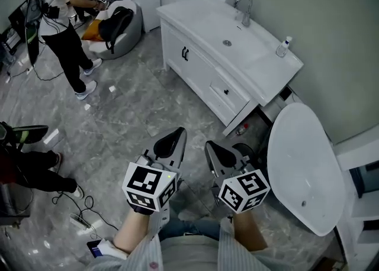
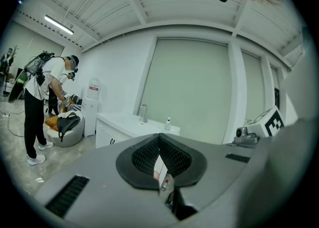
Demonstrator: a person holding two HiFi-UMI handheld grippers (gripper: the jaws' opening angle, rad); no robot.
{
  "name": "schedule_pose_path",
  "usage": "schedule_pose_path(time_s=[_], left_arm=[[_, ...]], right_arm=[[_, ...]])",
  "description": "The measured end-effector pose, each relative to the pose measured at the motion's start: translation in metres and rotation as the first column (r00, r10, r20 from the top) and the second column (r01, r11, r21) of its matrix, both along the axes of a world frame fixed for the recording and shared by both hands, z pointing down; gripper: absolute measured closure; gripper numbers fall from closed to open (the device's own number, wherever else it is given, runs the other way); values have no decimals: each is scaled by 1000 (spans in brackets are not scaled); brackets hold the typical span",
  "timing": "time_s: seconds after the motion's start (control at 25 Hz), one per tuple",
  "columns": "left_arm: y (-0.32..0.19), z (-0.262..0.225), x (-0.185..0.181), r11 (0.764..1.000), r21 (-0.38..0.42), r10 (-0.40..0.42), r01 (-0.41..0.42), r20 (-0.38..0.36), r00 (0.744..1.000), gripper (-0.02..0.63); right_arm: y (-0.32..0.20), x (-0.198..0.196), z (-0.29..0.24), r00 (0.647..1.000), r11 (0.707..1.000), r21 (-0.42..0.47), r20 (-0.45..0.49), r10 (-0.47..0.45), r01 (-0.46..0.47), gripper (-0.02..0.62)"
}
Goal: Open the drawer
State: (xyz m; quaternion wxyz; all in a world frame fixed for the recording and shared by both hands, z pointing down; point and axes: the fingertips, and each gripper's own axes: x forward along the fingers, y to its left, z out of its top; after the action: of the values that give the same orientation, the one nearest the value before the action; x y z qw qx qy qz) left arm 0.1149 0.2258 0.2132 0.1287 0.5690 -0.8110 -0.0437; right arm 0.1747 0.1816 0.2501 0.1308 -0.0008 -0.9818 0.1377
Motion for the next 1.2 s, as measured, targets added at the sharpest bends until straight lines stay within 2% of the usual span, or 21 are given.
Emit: schedule_pose_path(time_s=[0.28,0.72,1.2], left_arm=[[18,4,-43,1000,1,10,-10,3,1000,589],[1,19,-90,1000,-5,19,-19,-35,999,589],[-70,27,-197,999,-2,53,-53,-32,998,589]], right_arm=[[6,-35,3,999,999,-13,-4,39,-39,586],[-24,-65,22,993,994,-31,-61,102,-104,588],[-94,-168,39,987,990,-31,-86,137,-140,588]])
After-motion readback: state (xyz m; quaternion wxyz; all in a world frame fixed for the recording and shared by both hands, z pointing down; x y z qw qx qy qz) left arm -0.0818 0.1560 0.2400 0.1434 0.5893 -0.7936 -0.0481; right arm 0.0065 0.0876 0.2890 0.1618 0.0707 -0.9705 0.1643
